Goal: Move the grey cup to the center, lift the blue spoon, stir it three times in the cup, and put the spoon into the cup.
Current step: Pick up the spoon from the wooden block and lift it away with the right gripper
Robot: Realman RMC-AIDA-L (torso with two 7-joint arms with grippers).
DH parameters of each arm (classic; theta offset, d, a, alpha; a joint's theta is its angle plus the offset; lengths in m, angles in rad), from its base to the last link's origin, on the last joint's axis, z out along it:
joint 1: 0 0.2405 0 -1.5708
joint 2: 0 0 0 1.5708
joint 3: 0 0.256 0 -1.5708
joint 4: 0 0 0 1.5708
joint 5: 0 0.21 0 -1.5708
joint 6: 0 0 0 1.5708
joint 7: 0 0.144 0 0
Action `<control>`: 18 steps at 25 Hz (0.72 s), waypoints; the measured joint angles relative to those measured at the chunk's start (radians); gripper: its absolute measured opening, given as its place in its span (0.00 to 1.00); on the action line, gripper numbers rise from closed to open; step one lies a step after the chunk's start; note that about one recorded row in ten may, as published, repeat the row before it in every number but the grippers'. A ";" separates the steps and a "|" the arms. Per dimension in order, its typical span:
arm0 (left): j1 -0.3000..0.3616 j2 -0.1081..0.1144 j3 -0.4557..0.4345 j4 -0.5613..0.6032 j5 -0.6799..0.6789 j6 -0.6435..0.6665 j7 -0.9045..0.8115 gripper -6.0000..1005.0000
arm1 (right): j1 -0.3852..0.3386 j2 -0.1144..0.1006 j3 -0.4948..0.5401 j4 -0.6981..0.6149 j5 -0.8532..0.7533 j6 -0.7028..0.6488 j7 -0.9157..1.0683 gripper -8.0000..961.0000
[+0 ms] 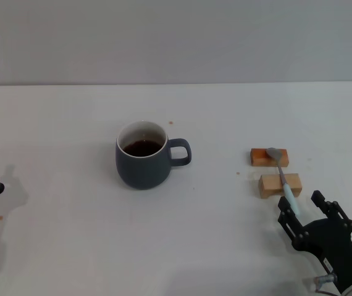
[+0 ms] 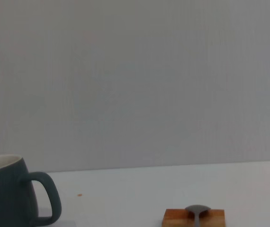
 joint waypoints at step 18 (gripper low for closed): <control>0.000 0.000 0.000 0.000 0.002 -0.001 0.000 0.00 | 0.018 -0.002 -0.010 0.001 0.004 0.011 0.000 0.71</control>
